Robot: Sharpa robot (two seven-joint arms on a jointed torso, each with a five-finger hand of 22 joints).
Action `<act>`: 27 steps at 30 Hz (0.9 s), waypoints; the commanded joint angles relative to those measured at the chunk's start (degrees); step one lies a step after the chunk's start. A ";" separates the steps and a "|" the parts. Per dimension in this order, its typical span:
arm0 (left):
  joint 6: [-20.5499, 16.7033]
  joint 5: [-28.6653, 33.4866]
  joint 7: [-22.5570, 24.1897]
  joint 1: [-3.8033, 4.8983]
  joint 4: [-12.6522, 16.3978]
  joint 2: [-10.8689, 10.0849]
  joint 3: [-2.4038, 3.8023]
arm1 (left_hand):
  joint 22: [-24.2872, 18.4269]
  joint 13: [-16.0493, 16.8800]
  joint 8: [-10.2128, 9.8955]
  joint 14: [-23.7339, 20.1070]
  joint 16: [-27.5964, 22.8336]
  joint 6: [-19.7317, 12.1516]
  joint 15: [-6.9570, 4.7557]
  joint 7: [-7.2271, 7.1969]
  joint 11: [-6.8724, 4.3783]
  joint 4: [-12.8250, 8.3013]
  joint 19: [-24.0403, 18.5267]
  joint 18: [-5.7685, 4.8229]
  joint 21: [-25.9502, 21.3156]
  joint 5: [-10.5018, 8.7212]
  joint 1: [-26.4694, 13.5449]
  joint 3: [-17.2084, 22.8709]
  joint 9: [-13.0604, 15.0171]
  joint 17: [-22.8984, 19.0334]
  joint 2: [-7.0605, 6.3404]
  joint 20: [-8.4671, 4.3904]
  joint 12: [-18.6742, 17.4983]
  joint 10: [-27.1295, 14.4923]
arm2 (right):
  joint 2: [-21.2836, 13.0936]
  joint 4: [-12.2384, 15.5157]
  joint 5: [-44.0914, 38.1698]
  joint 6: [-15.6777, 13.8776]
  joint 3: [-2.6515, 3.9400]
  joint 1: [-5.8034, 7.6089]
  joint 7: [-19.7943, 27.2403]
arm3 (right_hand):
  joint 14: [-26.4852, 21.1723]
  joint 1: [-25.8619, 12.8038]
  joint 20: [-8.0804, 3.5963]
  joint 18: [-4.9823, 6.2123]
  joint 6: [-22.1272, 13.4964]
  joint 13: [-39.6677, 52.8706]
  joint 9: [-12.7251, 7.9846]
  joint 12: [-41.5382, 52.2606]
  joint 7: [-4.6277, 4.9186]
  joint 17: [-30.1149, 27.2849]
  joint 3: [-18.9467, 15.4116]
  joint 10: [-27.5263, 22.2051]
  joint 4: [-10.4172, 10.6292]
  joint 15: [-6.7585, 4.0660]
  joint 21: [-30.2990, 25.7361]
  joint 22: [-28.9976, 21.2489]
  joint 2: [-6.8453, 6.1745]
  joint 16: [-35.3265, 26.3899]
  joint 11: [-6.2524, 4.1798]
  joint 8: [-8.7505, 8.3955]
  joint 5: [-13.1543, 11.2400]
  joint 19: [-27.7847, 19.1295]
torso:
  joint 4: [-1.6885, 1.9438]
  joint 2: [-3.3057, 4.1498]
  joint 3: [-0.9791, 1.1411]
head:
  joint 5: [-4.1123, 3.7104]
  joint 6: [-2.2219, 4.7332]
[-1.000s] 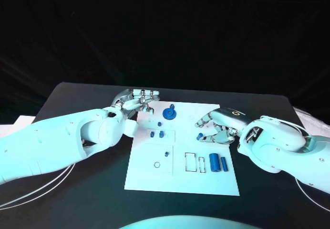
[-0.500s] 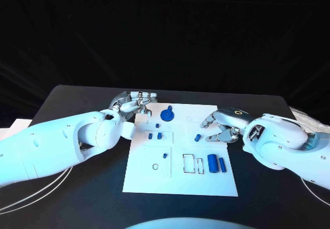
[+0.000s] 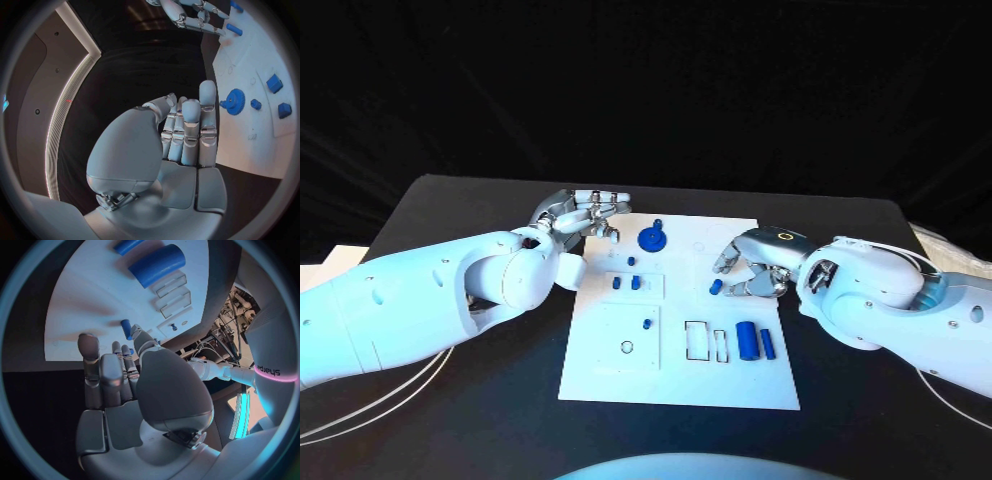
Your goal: Assemble the parts on the task board
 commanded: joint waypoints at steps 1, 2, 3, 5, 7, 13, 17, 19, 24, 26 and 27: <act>1.13 0.18 0.19 -0.05 0.03 0.16 0.04 | -0.09 0.07 0.40 -0.28 -0.24 -0.33 -0.06 0.04 -0.02 -0.31 -0.18 1.01 -0.34 -0.17 -0.23 0.00 -0.02 -0.06 0.22 0.29 0.19 -0.48 | 0.46 -0.42 -1.61 1.94 -0.03 -0.14 0.47 | 0.97 0.07 0.01 0.23 0.49 -0.07 0.06 0.18 0.00 -0.16 -0.09 0.52 -0.26 0.05 0.24 0.11 0.88 -0.15 0.09 0.15 0.19 0.43 | 0.00 -0.03 0.02 | 0.11 -0.19; 1.13 0.18 0.19 -0.06 0.02 0.16 0.04 | -0.09 0.07 0.40 -0.28 -0.24 -0.33 -0.06 0.04 -0.02 -0.31 -0.18 1.01 -0.34 -0.17 -0.23 0.00 -0.02 -0.06 0.22 0.29 0.19 -0.48 | 0.59 -0.55 -1.74 2.04 -0.03 -0.18 0.48 | 0.97 0.11 0.03 0.23 0.60 -0.08 0.06 0.19 0.02 -0.20 -0.06 0.63 -0.27 0.07 0.25 0.12 0.94 -0.18 0.10 0.16 0.18 0.46 | -0.01 -0.03 0.03 | 0.14 -0.21; 1.13 0.18 0.20 -0.07 0.01 0.17 0.04 | -0.09 0.07 0.40 -0.28 -0.24 -0.33 -0.06 0.04 -0.02 -0.31 -0.18 1.01 -0.34 -0.17 -0.23 0.00 -0.02 -0.06 0.22 0.29 0.19 -0.48 | 0.68 -0.66 -1.82 2.10 -0.04 -0.20 0.49 | 0.97 0.14 0.04 0.23 0.68 -0.08 0.06 0.19 0.02 -0.23 -0.03 0.71 -0.27 0.08 0.26 0.14 0.99 -0.21 0.10 0.16 0.16 0.48 | -0.02 -0.04 0.04 | 0.17 -0.24; 1.13 0.18 0.20 -0.09 0.00 0.18 0.04 | -0.09 0.07 0.40 -0.28 -0.24 -0.33 -0.06 0.04 -0.02 -0.31 -0.18 1.01 -0.34 -0.17 -0.23 0.00 -0.02 -0.06 0.22 0.29 0.19 -0.48 | 0.89 -0.92 -1.96 2.21 -0.04 -0.25 0.50 | 0.99 0.21 0.06 0.22 0.91 -0.10 0.07 0.20 0.04 -0.25 0.04 0.95 -0.28 0.09 0.28 0.17 1.11 -0.23 0.11 0.18 0.15 0.54 | 0.01 -0.04 0.06 | 0.17 -0.29; 1.14 0.18 0.20 -0.10 0.00 0.18 0.04 | -0.09 0.07 0.40 -0.28 -0.24 -0.33 -0.06 0.04 -0.02 -0.31 -0.18 1.01 -0.34 -0.17 -0.23 0.00 -0.02 -0.06 0.22 0.29 0.19 -0.48 | 1.09 -1.17 -2.06 2.29 -0.05 -0.29 0.54 | 1.00 0.25 0.08 0.22 1.05 -0.10 0.07 0.21 0.06 -0.26 0.09 1.11 -0.28 0.09 0.31 0.21 1.18 -0.25 0.13 0.19 0.14 0.59 | 0.02 -0.05 0.06 | 0.17 -0.30; 1.14 0.18 0.19 -0.12 0.02 0.17 0.04 | -0.09 0.07 0.40 -0.28 -0.24 -0.33 -0.06 0.04 -0.02 -0.31 -0.18 1.01 -0.34 -0.17 -0.23 0.00 -0.02 -0.06 0.22 0.29 0.19 -0.48 | 1.73 -1.62 -2.17 2.34 -0.05 -0.47 0.79 | 1.00 0.36 0.12 0.18 1.44 -0.12 0.08 0.23 0.12 -0.36 0.24 1.51 -0.29 0.11 0.43 0.38 1.38 -0.34 0.17 0.22 0.10 0.74 | -0.04 -0.01 0.04 | 0.35 -0.43; 1.15 0.18 0.17 -0.13 0.02 0.18 0.04 | -0.09 0.07 0.40 -0.28 -0.24 -0.33 -0.06 0.04 -0.02 -0.31 -0.18 1.01 -0.34 -0.17 -0.23 0.00 -0.02 -0.06 0.22 0.29 0.19 -0.48 | 2.02 -1.80 -2.18 2.47 -0.06 -0.58 0.89 | 1.01 0.46 0.15 0.14 1.69 -0.14 0.08 0.19 0.14 -0.42 0.40 1.75 -0.28 0.11 0.58 0.61 1.56 -0.39 0.18 0.22 0.09 0.90 | -0.03 -0.03 0.05 | 0.40 -0.44; 1.15 0.18 0.17 -0.13 0.02 0.18 0.04 | -0.09 0.07 0.40 -0.28 -0.24 -0.33 -0.06 0.04 -0.02 -0.31 -0.18 1.01 -0.34 -0.17 -0.23 0.00 -0.02 -0.06 0.22 0.29 0.19 -0.48 | 2.16 -1.91 -2.18 2.56 -0.06 -0.64 0.94 | 1.03 0.51 0.16 0.12 1.89 -0.14 0.09 0.19 0.15 -0.33 0.50 1.97 -0.28 0.10 0.67 0.73 1.67 -0.33 0.19 0.24 0.06 1.00 | -0.01 -0.05 0.03 | 0.40 -0.48; 1.16 0.18 0.15 -0.13 0.02 0.17 0.04 | -0.09 0.07 0.40 -0.28 -0.24 -0.33 -0.06 0.04 -0.02 -0.31 -0.18 1.01 -0.34 -0.17 -0.23 0.00 -0.02 -0.06 0.22 0.29 0.19 -0.48 | 2.55 -2.34 -2.13 2.60 -0.06 -0.80 1.12 | 1.21 0.63 0.26 -0.07 2.54 -0.16 0.09 0.21 0.31 0.25 0.94 2.86 -0.19 0.15 1.37 1.75 2.07 0.14 0.32 0.26 -0.14 1.62 | -0.05 -0.05 0.03 | 0.53 -0.60; 1.18 0.18 0.13 -0.13 0.02 0.17 0.04 | -0.09 0.07 0.40 -0.28 -0.24 -0.33 -0.06 0.04 -0.02 -0.31 -0.18 1.01 -0.34 -0.17 -0.23 0.00 -0.02 -0.06 0.22 0.29 0.19 -0.48 | 2.71 -2.51 -2.10 2.58 -0.06 -0.85 1.19 | 1.33 0.82 0.32 -0.16 2.98 -0.18 0.10 0.18 0.35 0.60 1.40 3.44 -0.16 0.14 1.74 2.26 2.42 0.45 0.31 0.28 -0.53 1.93 | -0.03 -0.06 0.03 | 0.52 -0.63; 1.19 0.18 0.12 -0.13 0.03 0.17 0.04 | -0.09 0.07 0.40 -0.28 -0.24 -0.33 -0.06 0.04 -0.02 -0.31 -0.18 1.01 -0.34 -0.17 -0.23 0.00 -0.02 -0.06 0.22 0.29 0.19 -0.48 | 2.79 -2.59 -2.09 2.56 -0.06 -0.90 1.21 | 1.42 0.95 0.34 -0.23 3.24 -0.18 0.11 0.17 0.37 0.88 1.72 3.83 -0.15 0.11 2.06 2.71 2.64 0.69 0.28 0.30 -0.83 2.18 | -0.03 -0.06 0.03 | 0.53 -0.63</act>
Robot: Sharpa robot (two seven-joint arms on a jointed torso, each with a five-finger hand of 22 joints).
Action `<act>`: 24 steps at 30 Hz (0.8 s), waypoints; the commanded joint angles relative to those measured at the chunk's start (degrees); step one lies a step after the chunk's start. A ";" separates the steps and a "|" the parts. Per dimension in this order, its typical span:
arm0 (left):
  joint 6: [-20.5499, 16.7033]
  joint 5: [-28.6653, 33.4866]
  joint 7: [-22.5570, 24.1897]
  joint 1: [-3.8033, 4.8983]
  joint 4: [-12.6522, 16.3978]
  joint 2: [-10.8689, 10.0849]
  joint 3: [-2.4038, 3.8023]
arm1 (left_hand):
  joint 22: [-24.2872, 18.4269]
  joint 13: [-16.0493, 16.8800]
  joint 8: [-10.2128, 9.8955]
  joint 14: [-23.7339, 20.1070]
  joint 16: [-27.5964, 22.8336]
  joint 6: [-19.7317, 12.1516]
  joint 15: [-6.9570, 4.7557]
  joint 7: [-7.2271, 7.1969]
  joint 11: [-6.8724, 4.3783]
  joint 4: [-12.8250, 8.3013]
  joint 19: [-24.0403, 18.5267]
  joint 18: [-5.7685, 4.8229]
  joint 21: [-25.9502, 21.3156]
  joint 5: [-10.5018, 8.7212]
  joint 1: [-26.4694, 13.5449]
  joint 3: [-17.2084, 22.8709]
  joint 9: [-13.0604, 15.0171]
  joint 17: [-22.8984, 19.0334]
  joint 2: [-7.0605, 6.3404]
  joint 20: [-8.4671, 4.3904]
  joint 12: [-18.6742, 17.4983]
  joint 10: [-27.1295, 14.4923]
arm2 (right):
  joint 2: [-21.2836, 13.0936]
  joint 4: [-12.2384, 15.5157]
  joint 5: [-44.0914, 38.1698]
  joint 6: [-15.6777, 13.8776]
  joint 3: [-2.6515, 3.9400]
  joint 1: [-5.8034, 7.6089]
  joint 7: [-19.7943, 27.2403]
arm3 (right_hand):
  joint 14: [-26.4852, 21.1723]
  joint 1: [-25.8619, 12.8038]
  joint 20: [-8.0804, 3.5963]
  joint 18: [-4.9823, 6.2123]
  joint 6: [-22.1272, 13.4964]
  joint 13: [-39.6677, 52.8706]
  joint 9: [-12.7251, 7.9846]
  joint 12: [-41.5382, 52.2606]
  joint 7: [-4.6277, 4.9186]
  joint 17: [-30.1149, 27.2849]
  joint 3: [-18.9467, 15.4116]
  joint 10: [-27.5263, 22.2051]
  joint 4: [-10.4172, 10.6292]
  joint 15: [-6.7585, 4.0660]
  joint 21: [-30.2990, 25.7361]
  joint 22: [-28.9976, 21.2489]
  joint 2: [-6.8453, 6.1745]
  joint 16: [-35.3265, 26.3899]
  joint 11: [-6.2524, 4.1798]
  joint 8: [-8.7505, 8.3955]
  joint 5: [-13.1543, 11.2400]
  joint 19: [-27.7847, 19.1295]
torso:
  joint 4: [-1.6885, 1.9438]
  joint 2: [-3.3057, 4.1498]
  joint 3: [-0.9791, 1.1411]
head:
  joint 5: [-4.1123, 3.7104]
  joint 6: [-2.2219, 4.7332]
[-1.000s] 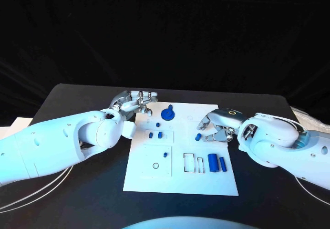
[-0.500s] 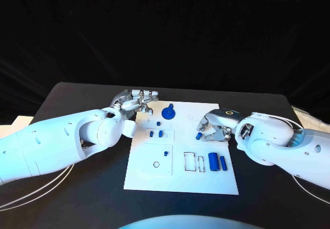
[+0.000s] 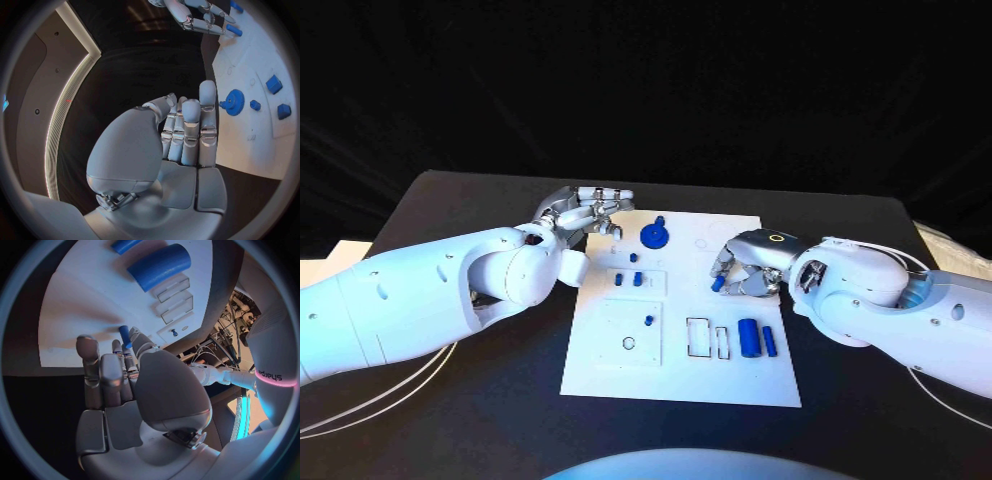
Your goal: Assemble the parts on the task board
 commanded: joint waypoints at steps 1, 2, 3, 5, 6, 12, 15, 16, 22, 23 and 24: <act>1.08 0.18 0.18 0.00 0.09 0.11 0.04 | -0.10 0.07 0.40 -0.28 -0.24 -0.33 -0.06 0.04 -0.02 -0.31 -0.18 1.02 -0.34 -0.17 -0.23 0.00 -0.02 -0.06 0.22 0.29 0.19 -0.48 | 0.25 -0.23 -0.83 0.85 -0.01 -0.15 0.66 | 1.50 0.36 -0.03 -0.28 0.85 -0.08 0.07 0.18 0.07 0.61 0.91 1.13 0.01 0.06 0.79 0.94 1.06 0.75 -0.15 0.30 -0.84 0.73 | 0.02 -0.02 -0.01 | 0.05 -0.05; 1.09 0.18 0.18 0.00 0.08 0.11 0.04 | -0.10 0.07 0.40 -0.28 -0.24 -0.33 -0.06 0.04 -0.02 -0.31 -0.18 1.02 -0.34 -0.17 -0.23 0.00 -0.02 -0.06 0.22 0.29 0.19 -0.48 | 0.28 -0.25 -0.82 0.84 -0.01 -0.17 0.65 | 1.54 0.50 -0.03 -0.32 1.04 -0.07 0.07 0.17 0.07 0.77 1.20 1.44 -0.01 0.03 0.97 1.19 1.20 0.89 -0.18 0.31 -1.10 0.86 | 0.03 -0.01 0.00 | 0.08 -0.09; 1.10 0.18 0.17 0.00 0.08 0.11 0.04 | -0.10 0.07 0.40 -0.28 -0.24 -0.33 -0.06 0.04 -0.02 -0.31 -0.18 1.02 -0.34 -0.17 -0.23 0.00 -0.02 -0.06 0.22 0.29 0.19 -0.48 | 0.32 -0.29 -0.82 0.80 -0.01 -0.19 0.63 | 1.63 0.74 -0.04 -0.39 1.34 -0.07 0.08 0.17 0.08 1.08 1.69 1.94 -0.06 -0.04 1.32 1.67 1.43 1.17 -0.25 0.33 -1.53 1.11 | 0.03 -0.01 0.00 | 0.10 -0.14; 1.12 0.18 0.15 0.00 0.08 0.11 0.04 | -0.10 0.07 0.40 -0.28 -0.24 -0.33 -0.06 0.04 -0.02 -0.31 -0.18 1.02 -0.34 -0.17 -0.23 0.00 -0.02 -0.06 0.22 0.29 0.19 -0.48 | 0.39 -0.36 -0.81 0.63 -0.01 -0.24 0.61 | 1.68 1.14 -0.08 -0.46 1.72 -0.07 0.07 0.10 0.18 1.31 2.54 2.69 -0.18 -0.15 1.69 2.14 1.72 1.40 -0.34 0.30 -2.14 1.35 | 0.01 -0.02 0.00 | 0.10 -0.14; 1.13 0.18 0.14 0.00 0.08 0.11 0.04 | -0.10 0.07 0.40 -0.28 -0.24 -0.33 -0.06 0.04 -0.02 -0.31 -0.18 1.02 -0.34 -0.17 -0.23 0.00 -0.02 -0.06 0.22 0.29 0.19 -0.48 | 0.42 -0.38 -0.81 0.54 -0.01 -0.25 0.61 | 1.69 1.27 -0.09 -0.50 1.83 -0.07 0.06 0.05 0.24 1.37 2.90 3.00 -0.23 -0.19 1.89 2.42 1.77 1.48 -0.38 0.25 -2.28 1.48 | -0.02 -0.03 0.00 | 0.09 -0.14; 1.15 0.18 0.11 0.00 0.10 0.11 0.04 | -0.10 0.07 0.40 -0.28 -0.24 -0.33 -0.06 0.04 -0.02 -0.31 -0.18 1.02 -0.34 -0.17 -0.23 0.00 -0.02 -0.06 0.22 0.29 0.19 -0.48 | 0.70 -0.49 -0.80 0.25 -0.01 -0.35 0.57 | 1.72 1.51 -0.27 -0.71 2.82 -0.05 0.07 -0.37 0.14 1.96 5.08 4.80 -0.31 -0.54 2.95 3.80 1.80 2.08 -0.66 0.22 -2.66 2.09 | -0.02 -0.02 0.02 | 0.11 -0.20; 1.17 0.18 0.10 0.00 0.10 0.12 0.04 | -0.10 0.07 0.40 -0.28 -0.24 -0.33 -0.06 0.04 -0.02 -0.31 -0.18 1.02 -0.34 -0.17 -0.23 0.00 -0.02 -0.06 0.22 0.29 0.19 -0.48 | 0.81 -0.58 -0.81 -0.24 -0.01 -0.43 0.31 | 1.81 1.49 -0.46 -0.87 3.59 -0.02 0.14 -0.63 -0.10 2.54 6.38 5.84 -0.35 -0.79 3.69 4.81 1.75 2.63 -0.91 0.29 -2.96 2.50 | -0.02 -0.03 0.02 | 0.11 -0.25; 1.17 0.18 0.10 0.00 0.10 0.13 0.04 | -0.10 0.07 0.40 -0.28 -0.24 -0.33 -0.06 0.04 -0.02 -0.31 -0.18 1.02 -0.34 -0.17 -0.23 0.00 -0.02 -0.06 0.22 0.29 0.19 -0.48 | 0.84 -0.60 -0.83 -0.60 -0.01 -0.46 0.20 | 1.83 1.50 -0.53 -0.92 3.82 -0.01 0.15 -0.78 -0.14 2.72 6.96 6.14 -0.37 -0.85 3.93 5.13 1.80 2.82 -0.98 0.28 -3.19 2.62 | -0.01 -0.03 0.01 | 0.09 -0.28; 1.19 0.18 0.10 -0.01 0.03 0.16 0.04 | -0.10 0.07 0.40 -0.28 -0.24 -0.33 -0.06 0.04 -0.02 -0.31 -0.18 1.02 -0.34 -0.17 -0.23 0.00 -0.02 -0.06 0.22 0.29 0.19 -0.48 | 0.71 -0.28 -0.76 -4.87 0.00 -0.57 -0.03 | 1.98 2.07 -0.85 -1.20 4.77 0.06 0.28 -1.12 -0.38 3.26 9.96 7.48 -0.81 -1.10 5.23 6.92 2.69 3.47 -1.35 0.34 -5.29 3.37 | -0.04 -0.09 0.01 | 0.05 -0.24; 1.20 0.18 0.10 -0.01 0.02 0.17 0.04 | -0.10 0.07 0.40 -0.28 -0.24 -0.33 -0.06 0.04 -0.02 -0.31 -0.18 1.02 -0.34 -0.17 -0.23 0.00 -0.02 -0.06 0.22 0.29 0.19 -0.48 | 0.62 -0.12 -0.58 -5.39 0.01 -0.58 -0.01 | 1.98 2.07 -0.87 -1.21 4.81 0.06 0.28 -1.18 -0.38 3.24 10.20 7.55 -0.85 -1.11 5.29 7.00 2.67 3.48 -1.36 0.32 -5.37 3.40 | -0.04 -0.09 0.01 | 0.05 -0.24; 1.21 0.18 0.10 -0.01 0.00 0.18 0.04 | -0.10 0.07 0.40 -0.28 -0.24 -0.33 -0.06 0.04 -0.02 -0.31 -0.18 1.02 -0.34 -0.17 -0.23 0.00 -0.02 -0.06 0.22 0.29 0.19 -0.48 | 0.46 0.13 -0.25 -5.98 0.02 -0.58 0.02 | 1.97 2.04 -0.89 -1.22 4.85 0.06 0.29 -1.25 -0.37 3.22 10.49 7.62 -0.90 -1.11 5.36 7.06 2.62 3.49 -1.36 0.30 -5.44 3.41 | -0.03 -0.09 0.03 | 0.04 -0.23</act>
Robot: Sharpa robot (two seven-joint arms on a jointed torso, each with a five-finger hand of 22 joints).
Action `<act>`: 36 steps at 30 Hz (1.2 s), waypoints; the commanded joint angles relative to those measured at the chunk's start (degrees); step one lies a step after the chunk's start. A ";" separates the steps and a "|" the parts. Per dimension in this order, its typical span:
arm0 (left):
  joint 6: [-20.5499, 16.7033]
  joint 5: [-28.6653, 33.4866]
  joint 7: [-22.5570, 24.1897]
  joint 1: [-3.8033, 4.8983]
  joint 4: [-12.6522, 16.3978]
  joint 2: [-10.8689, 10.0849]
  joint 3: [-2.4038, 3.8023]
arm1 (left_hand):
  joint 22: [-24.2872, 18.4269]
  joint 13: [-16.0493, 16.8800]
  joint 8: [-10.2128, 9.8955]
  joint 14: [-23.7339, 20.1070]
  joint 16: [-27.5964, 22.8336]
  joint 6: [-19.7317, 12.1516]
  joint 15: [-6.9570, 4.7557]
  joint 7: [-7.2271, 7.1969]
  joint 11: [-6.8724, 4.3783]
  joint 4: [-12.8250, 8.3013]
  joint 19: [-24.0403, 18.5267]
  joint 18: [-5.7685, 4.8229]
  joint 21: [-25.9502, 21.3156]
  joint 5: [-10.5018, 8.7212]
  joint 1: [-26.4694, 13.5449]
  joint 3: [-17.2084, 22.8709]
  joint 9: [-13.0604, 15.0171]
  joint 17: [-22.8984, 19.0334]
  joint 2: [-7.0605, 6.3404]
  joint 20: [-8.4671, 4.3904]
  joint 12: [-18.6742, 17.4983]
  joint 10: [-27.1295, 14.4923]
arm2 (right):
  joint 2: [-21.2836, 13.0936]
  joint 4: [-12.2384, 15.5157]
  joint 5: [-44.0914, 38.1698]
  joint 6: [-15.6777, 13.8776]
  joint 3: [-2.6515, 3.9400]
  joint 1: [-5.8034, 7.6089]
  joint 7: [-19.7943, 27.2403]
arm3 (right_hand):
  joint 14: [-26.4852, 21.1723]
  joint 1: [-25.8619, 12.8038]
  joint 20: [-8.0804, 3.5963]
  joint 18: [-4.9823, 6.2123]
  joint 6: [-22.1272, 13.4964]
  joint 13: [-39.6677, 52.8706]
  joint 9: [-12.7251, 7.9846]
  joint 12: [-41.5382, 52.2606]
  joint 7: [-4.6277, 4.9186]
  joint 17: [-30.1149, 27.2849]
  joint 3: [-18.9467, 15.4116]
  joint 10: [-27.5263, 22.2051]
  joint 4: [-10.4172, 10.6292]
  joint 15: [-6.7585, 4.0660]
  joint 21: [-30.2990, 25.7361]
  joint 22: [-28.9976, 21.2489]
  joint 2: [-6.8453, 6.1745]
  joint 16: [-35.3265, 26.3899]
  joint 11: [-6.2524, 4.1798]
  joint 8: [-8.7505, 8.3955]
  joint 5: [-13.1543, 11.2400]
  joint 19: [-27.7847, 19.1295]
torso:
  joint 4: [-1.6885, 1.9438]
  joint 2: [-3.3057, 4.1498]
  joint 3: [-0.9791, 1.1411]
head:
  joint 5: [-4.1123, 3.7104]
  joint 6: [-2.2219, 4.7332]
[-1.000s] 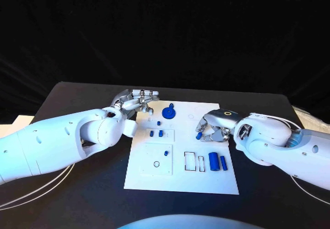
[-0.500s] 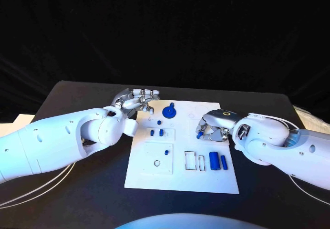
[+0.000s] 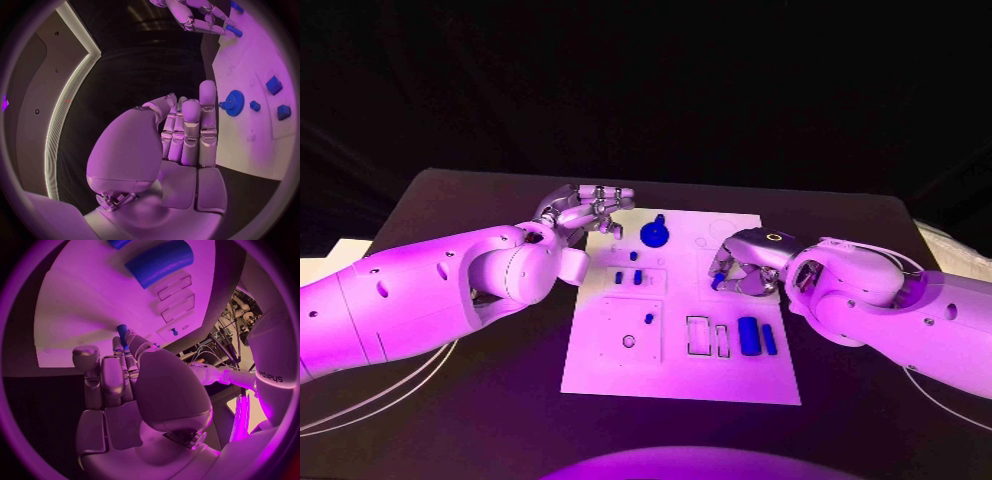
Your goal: Assemble the parts on the task board
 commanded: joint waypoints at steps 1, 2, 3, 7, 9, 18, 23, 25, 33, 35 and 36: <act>1.09 0.18 0.23 0.00 -0.02 0.15 0.04 | -0.05 0.07 0.40 -0.27 -0.24 -0.33 -0.07 0.04 -0.02 -0.31 -0.18 1.01 -0.34 -0.17 -0.23 0.00 -0.02 -0.07 0.22 0.29 0.19 -0.48 | -0.40 0.87 0.25 -4.51 0.06 -0.03 0.00 | 1.76 0.53 -0.13 -0.65 0.44 0.16 0.19 -0.28 0.06 -0.05 0.77 0.98 -0.14 -0.49 0.31 0.17 1.10 0.28 -0.49 0.14 -0.39 0.37 | 0.02 -0.03 0.03 | -0.05 0.07; 1.10 0.18 0.23 -0.01 -0.04 0.15 0.04 | -0.05 0.07 0.40 -0.27 -0.24 -0.33 -0.07 0.04 -0.02 -0.31 -0.18 1.01 -0.34 -0.17 -0.23 0.00 -0.02 -0.07 0.22 0.29 0.19 -0.48 | -0.65 1.24 0.68 -4.95 0.09 -0.01 0.02 | 1.76 0.53 -0.13 -0.65 0.44 0.16 0.19 -0.28 0.06 -0.05 0.77 0.98 -0.14 -0.49 0.31 0.17 1.10 0.28 -0.49 0.14 -0.39 0.37 | 0.02 -0.05 0.03 | -0.05 0.04; 1.10 0.18 0.22 -0.02 -0.07 0.16 0.04 | -0.05 0.07 0.40 -0.27 -0.24 -0.33 -0.07 0.04 -0.02 -0.31 -0.18 1.01 -0.34 -0.17 -0.23 0.00 -0.02 -0.07 0.22 0.29 0.19 -0.48 | -0.93 1.65 1.14 -5.35 0.13 0.02 0.03 | 1.75 0.50 -0.13 -0.65 0.45 0.16 0.19 -0.32 0.06 -0.06 0.90 1.00 -0.17 -0.49 0.34 0.20 1.05 0.29 -0.49 0.13 -0.40 0.37 | 0.03 -0.06 0.02 | -0.06 0.02; 1.10 0.18 0.22 -0.05 -0.16 0.17 0.04 | -0.05 0.07 0.40 -0.27 -0.24 -0.33 -0.07 0.04 -0.02 -0.31 -0.18 1.01 -0.34 -0.17 -0.23 0.00 -0.02 -0.07 0.22 0.29 0.19 -0.48 | -2.14 3.48 3.36 -6.24 0.39 0.46 0.07 | 1.72 0.26 -0.16 -0.67 0.51 0.16 0.20 -0.54 0.10 -0.18 1.52 1.12 -0.29 -0.47 0.48 0.33 0.66 0.27 -0.47 0.07 -0.43 0.38 | 0.00 -0.07 -0.02 | -0.08 0.10; 1.10 0.18 0.21 -0.07 -0.19 0.17 0.04 | -0.05 0.07 0.40 -0.27 -0.24 -0.33 -0.07 0.04 -0.02 -0.31 -0.18 1.01 -0.34 -0.17 -0.23 0.00 -0.02 -0.07 0.22 0.29 0.19 -0.48 | -2.79 4.59 4.94 -6.46 0.51 0.82 0.17 | 1.71 0.17 -0.16 -0.66 0.53 0.16 0.20 -0.59 0.11 -0.22 1.62 1.13 -0.29 -0.46 0.48 0.31 0.54 0.26 -0.47 0.06 -0.44 0.35 | -0.02 -0.04 -0.03 | -0.10 0.18; 1.23 0.18 0.19 -0.15 -0.21 0.26 0.04 | -0.14 0.08 0.55 -0.35 -0.23 -0.47 -0.04 0.06 0.01 -0.48 -0.16 1.02 -0.45 -0.15 -0.26 -0.03 0.00 -0.19 0.30 0.32 0.46 -0.69 | -2.09 9.70 9.33 -6.06 0.70 1.11 1.25 | 1.67 -0.38 -0.18 -0.63 0.48 0.14 0.17 -0.93 0.16 -0.29 2.25 1.14 -0.29 -0.42 0.47 0.20 -0.05 0.28 -0.38 -0.05 -0.27 0.20 | -0.02 -0.02 -0.02 | 0.16 0.25; 1.28 0.18 0.19 -0.16 -0.24 0.38 0.04 | -0.14 0.08 0.55 -0.35 -0.23 -0.47 -0.04 0.06 0.01 -0.48 -0.16 1.02 -0.45 -0.15 -0.26 -0.03 0.00 -0.19 0.30 0.32 0.46 -0.69 | 0.73 10.50 9.35 -5.22 0.67 0.53 1.86 | 1.66 -0.49 -0.18 -0.61 0.44 0.14 0.16 -1.03 0.18 -0.34 2.44 1.11 -0.31 -0.40 0.43 0.09 -0.15 0.27 -0.36 -0.08 -0.22 0.13 | -0.01 -0.06 -0.05 | 0.44 0.12; 1.31 0.18 0.20 -0.16 -0.26 0.48 0.04 | -0.14 0.08 0.55 -0.35 -0.23 -0.47 -0.04 0.06 0.01 -0.48 -0.16 1.02 -0.45 -0.15 -0.26 -0.03 0.00 -0.19 0.30 0.32 0.46 -0.69 | 2.30 10.49 9.10 -4.74 0.62 0.20 2.18 | 1.66 -0.53 -0.18 -0.61 0.43 0.14 0.16 -1.06 0.19 -0.33 2.50 1.10 -0.31 -0.39 0.44 0.11 -0.18 0.28 -0.35 -0.09 -0.20 0.12 | 0.01 -0.07 -0.07 | 0.55 0.09; 1.34 0.18 0.20 -0.17 -0.20 0.67 0.04 | -0.14 0.08 0.55 -0.35 -0.23 -0.47 -0.04 0.06 0.01 -0.48 -0.16 1.02 -0.45 -0.15 -0.26 -0.03 0.00 -0.19 0.30 0.32 0.46 -0.69 | 7.40 8.64 8.10 -1.16 0.12 -2.07 3.61 | 1.64 -1.24 -0.13 -0.57 0.25 0.14 0.11 -1.41 0.27 -0.26 2.89 1.01 -0.28 -0.31 0.36 -0.08 -0.78 0.41 -0.27 -0.16 0.16 -0.08 | 0.08 0.08 -0.14 | 1.17 0.00; 1.32 0.18 0.19 -0.17 -0.17 0.64 0.04 | -0.14 0.08 0.55 -0.35 -0.23 -0.47 -0.04 0.06 0.01 -0.48 -0.16 1.02 -0.45 -0.15 -0.26 -0.03 0.00 -0.19 0.30 0.32 0.46 -0.69 | 8.29 7.89 7.66 -0.79 0.02 -2.83 3.89 | 1.64 -1.24 -0.13 -0.57 0.25 0.14 0.11 -1.41 0.27 -0.26 2.89 1.01 -0.28 -0.31 0.36 -0.08 -0.78 0.41 -0.27 -0.16 0.16 -0.08 | 0.01 0.09 -0.11 | 1.36 -0.11; 1.31 0.18 0.19 -0.17 -0.16 0.63 0.04 | -0.14 0.08 0.55 -0.35 -0.23 -0.47 -0.04 0.06 0.01 -0.48 -0.16 1.02 -0.45 -0.15 -0.26 -0.03 0.00 -0.19 0.30 0.32 0.46 -0.69 | 8.73 7.52 7.43 -0.68 -0.02 -3.18 4.01 | 1.64 -1.32 -0.12 -0.56 0.23 0.14 0.11 -1.46 0.27 -0.28 2.98 1.00 -0.28 -0.31 0.35 -0.11 -0.81 0.42 -0.25 -0.16 0.25 -0.11 | -0.02 0.08 -0.10 | 1.42 -0.16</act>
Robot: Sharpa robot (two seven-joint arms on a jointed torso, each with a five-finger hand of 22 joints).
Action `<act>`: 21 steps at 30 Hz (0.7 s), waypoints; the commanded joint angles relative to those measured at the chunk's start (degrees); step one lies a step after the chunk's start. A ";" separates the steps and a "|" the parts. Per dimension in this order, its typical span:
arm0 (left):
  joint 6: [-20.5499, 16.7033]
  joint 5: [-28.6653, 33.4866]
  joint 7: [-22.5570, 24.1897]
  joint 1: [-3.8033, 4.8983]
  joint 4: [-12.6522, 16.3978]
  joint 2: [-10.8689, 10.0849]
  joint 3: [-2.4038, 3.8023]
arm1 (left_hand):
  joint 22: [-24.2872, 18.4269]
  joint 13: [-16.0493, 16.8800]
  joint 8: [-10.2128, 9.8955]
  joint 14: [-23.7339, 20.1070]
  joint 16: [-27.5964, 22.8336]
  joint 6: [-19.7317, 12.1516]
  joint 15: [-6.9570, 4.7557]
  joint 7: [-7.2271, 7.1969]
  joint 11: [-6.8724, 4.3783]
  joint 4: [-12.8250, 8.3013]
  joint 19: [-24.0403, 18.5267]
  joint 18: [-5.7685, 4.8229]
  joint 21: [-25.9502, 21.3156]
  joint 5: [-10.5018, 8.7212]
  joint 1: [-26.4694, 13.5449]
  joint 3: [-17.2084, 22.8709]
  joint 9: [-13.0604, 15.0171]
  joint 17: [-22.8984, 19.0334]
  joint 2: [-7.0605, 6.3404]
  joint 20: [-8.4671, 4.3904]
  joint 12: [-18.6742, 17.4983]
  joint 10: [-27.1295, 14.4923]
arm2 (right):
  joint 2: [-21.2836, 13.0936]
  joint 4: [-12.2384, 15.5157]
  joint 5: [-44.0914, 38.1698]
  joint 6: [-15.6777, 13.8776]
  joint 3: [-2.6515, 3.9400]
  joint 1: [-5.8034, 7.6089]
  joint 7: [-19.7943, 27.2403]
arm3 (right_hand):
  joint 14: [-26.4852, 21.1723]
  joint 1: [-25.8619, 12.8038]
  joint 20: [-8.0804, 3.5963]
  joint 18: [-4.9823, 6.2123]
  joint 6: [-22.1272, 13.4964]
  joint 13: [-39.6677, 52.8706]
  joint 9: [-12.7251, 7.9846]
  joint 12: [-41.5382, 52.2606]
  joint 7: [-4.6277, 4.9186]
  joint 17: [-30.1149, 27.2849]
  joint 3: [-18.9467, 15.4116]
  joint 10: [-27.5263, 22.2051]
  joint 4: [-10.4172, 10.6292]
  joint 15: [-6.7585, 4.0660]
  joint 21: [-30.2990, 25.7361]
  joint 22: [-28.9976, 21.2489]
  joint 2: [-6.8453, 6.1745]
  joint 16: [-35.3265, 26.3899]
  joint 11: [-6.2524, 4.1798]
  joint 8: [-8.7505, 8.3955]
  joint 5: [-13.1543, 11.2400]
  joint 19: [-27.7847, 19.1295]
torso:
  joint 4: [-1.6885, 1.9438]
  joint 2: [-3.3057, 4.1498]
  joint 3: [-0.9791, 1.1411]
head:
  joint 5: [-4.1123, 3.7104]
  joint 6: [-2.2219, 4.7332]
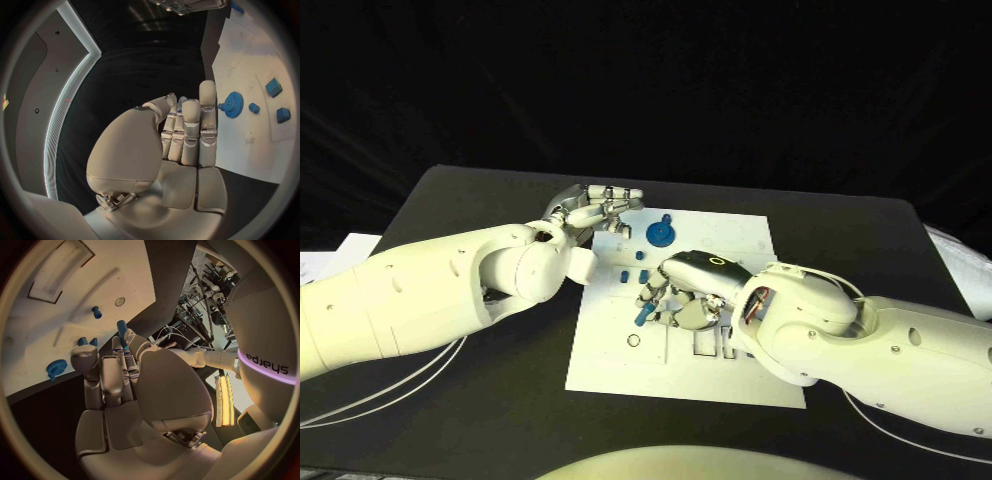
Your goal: Assemble the parts on the task board
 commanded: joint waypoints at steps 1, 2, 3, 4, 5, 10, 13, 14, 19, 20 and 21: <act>1.06 0.18 0.25 0.01 0.14 0.08 0.04 | -0.06 0.08 0.18 -0.26 -0.23 -0.47 -0.13 0.06 0.01 -0.32 -0.16 1.02 -0.21 -0.15 -0.27 0.13 0.00 -0.06 0.31 0.32 0.19 -0.27 | 1.10 -1.12 -1.34 2.96 -0.09 -0.98 1.81 | 1.64 -0.53 -0.12 -0.60 0.18 0.00 -0.06 -0.20 -0.08 -0.02 0.31 0.49 0.03 -0.31 0.14 -0.08 -0.01 0.20 -0.14 -0.03 0.39 -0.10 | -0.11 0.03 0.02 | 0.35 -0.16; 1.06 0.18 0.25 0.01 0.13 0.09 0.04 | -0.06 0.08 0.18 -0.26 -0.23 -0.47 -0.13 0.06 0.01 -0.32 -0.16 1.02 -0.21 -0.15 -0.27 0.13 0.00 -0.06 0.31 0.32 0.19 -0.27 | 1.52 -1.49 -1.63 3.06 -0.12 -1.28 1.91 | 1.64 -0.53 -0.12 -0.60 0.18 0.00 -0.06 -0.20 -0.08 -0.02 0.31 0.49 0.03 -0.31 0.14 -0.08 -0.01 0.20 -0.14 -0.03 0.39 -0.10 | -0.12 0.06 0.03 | 0.41 -0.21; 1.07 0.18 0.25 0.01 0.12 0.10 0.04 | -0.06 0.08 0.18 -0.26 -0.23 -0.47 -0.13 0.06 0.01 -0.32 -0.16 1.02 -0.21 -0.15 -0.27 0.13 0.00 -0.06 0.31 0.32 0.19 -0.27 | 1.84 -1.78 -1.88 3.15 -0.13 -1.51 1.96 | 1.64 -0.55 -0.11 -0.60 0.17 0.00 -0.06 -0.23 -0.08 0.01 0.39 0.48 0.01 -0.31 0.14 -0.07 -0.01 0.23 -0.14 -0.03 0.46 -0.11 | -0.09 0.06 0.06 | 0.43 -0.25; 1.09 0.18 0.24 0.01 0.10 0.13 0.04 | -0.06 0.08 0.18 -0.26 -0.23 -0.47 -0.13 0.06 0.01 -0.32 -0.16 1.02 -0.21 -0.15 -0.27 0.13 0.00 -0.06 0.31 0.32 0.19 -0.27 | 2.35 -2.25 -2.25 3.31 -0.16 -1.85 2.03 | 1.64 -0.56 -0.11 -0.60 0.17 0.00 -0.06 -0.25 -0.08 0.02 0.43 0.48 0.00 -0.31 0.15 -0.07 -0.01 0.24 -0.14 -0.03 0.49 -0.11 | -0.06 0.07 0.08 | 0.45 -0.30; 1.11 0.18 0.23 0.01 0.09 0.16 0.04 | -0.06 0.08 0.18 -0.26 -0.23 -0.47 -0.13 0.06 0.01 -0.32 -0.16 1.02 -0.21 -0.15 -0.27 0.13 0.00 -0.06 0.31 0.32 0.19 -0.27 | 2.68 -2.55 -2.45 3.41 -0.18 -2.06 2.08 | 1.64 -0.56 -0.11 -0.60 0.17 0.00 -0.06 -0.25 -0.08 0.02 0.43 0.48 0.00 -0.31 0.15 -0.07 -0.01 0.24 -0.14 -0.03 0.49 -0.11 | -0.03 0.08 0.08 | 0.45 -0.32; 1.16 0.18 0.21 0.01 -0.01 0.25 0.04 | -0.06 0.08 0.18 -0.26 -0.23 -0.47 -0.13 0.06 0.01 -0.32 -0.16 1.02 -0.21 -0.15 -0.27 0.13 0.00 -0.06 0.31 0.32 0.19 -0.27 | 3.75 -3.67 -3.54 4.02 -0.24 -2.76 1.95 | 1.65 -0.57 -0.11 -0.59 0.15 0.00 -0.06 -0.29 -0.08 0.08 0.52 0.47 -0.04 -0.31 0.13 -0.10 -0.02 0.29 -0.14 -0.03 0.54 -0.14 | -0.03 0.02 0.08 | 0.56 -0.54; 1.19 0.18 0.19 0.01 -0.02 0.25 0.04 | -0.06 0.08 0.18 -0.26 -0.23 -0.47 -0.13 0.06 0.01 -0.32 -0.16 1.02 -0.21 -0.15 -0.27 0.13 0.00 -0.06 0.31 0.32 0.19 -0.27 | 3.97 -4.07 -4.40 4.28 -0.26 -2.93 1.74 | 1.65 -0.57 -0.11 -0.59 0.15 0.00 -0.06 -0.29 -0.08 0.08 0.52 0.47 -0.04 -0.31 0.13 -0.10 -0.02 0.29 -0.14 -0.03 0.54 -0.14 | -0.08 0.01 0.10 | 0.64 -0.61; 1.20 0.18 0.19 0.01 -0.03 0.25 0.04 | -0.06 0.08 0.18 -0.26 -0.23 -0.47 -0.13 0.06 0.01 -0.32 -0.16 1.02 -0.21 -0.15 -0.27 0.13 0.00 -0.06 0.31 0.32 0.19 -0.27 | 4.00 -4.12 -4.70 4.32 -0.26 -2.96 1.71 | 1.65 -0.57 -0.11 -0.59 0.15 0.00 -0.06 -0.29 -0.08 0.08 0.52 0.47 -0.04 -0.31 0.13 -0.10 -0.02 0.29 -0.14 -0.03 0.54 -0.14 | -0.09 0.02 0.11 | 0.61 -0.63; 1.23 0.18 0.15 0.01 -0.04 0.25 0.04 | -0.06 0.08 0.18 -0.26 -0.23 -0.47 -0.13 0.06 0.01 -0.32 -0.16 1.02 -0.21 -0.15 -0.27 0.13 0.00 -0.06 0.31 0.32 0.19 -0.27 | 4.16 -4.25 -6.11 4.63 -0.27 -3.11 1.44 | 1.65 -0.66 -0.10 -0.59 0.12 0.00 -0.07 -0.35 -0.06 0.11 0.61 0.46 -0.08 -0.30 0.13 -0.11 -0.14 0.32 -0.12 -0.03 0.59 -0.17 | -0.09 0.04 0.14 | 0.63 -0.70; 1.24 0.18 0.15 0.01 -0.04 0.25 0.04 | -0.06 0.08 0.18 -0.26 -0.23 -0.47 -0.13 0.06 0.01 -0.32 -0.16 1.02 -0.21 -0.15 -0.27 0.13 0.00 -0.06 0.31 0.32 0.19 -0.27 | 4.21 -4.28 -6.32 4.73 -0.27 -3.13 1.36 | 1.65 -0.66 -0.10 -0.59 0.12 0.00 -0.07 -0.35 -0.06 0.11 0.61 0.46 -0.08 -0.30 0.13 -0.11 -0.14 0.32 -0.12 -0.03 0.59 -0.17 | -0.08 0.00 0.12 | 0.64 -0.73; 1.24 0.18 0.14 0.01 -0.05 0.25 0.04 | -0.06 0.08 0.18 -0.26 -0.23 -0.47 -0.13 0.06 0.01 -0.32 -0.16 1.02 -0.21 -0.15 -0.27 0.13 0.00 -0.06 0.31 0.32 0.19 -0.27 | 4.24 -4.32 -6.50 4.81 -0.27 -3.15 1.25 | 1.65 -0.66 -0.10 -0.59 0.12 0.00 -0.07 -0.35 -0.06 0.11 0.61 0.46 -0.08 -0.30 0.13 -0.11 -0.14 0.32 -0.12 -0.03 0.59 -0.17 | -0.07 0.00 0.13 | 0.64 -0.74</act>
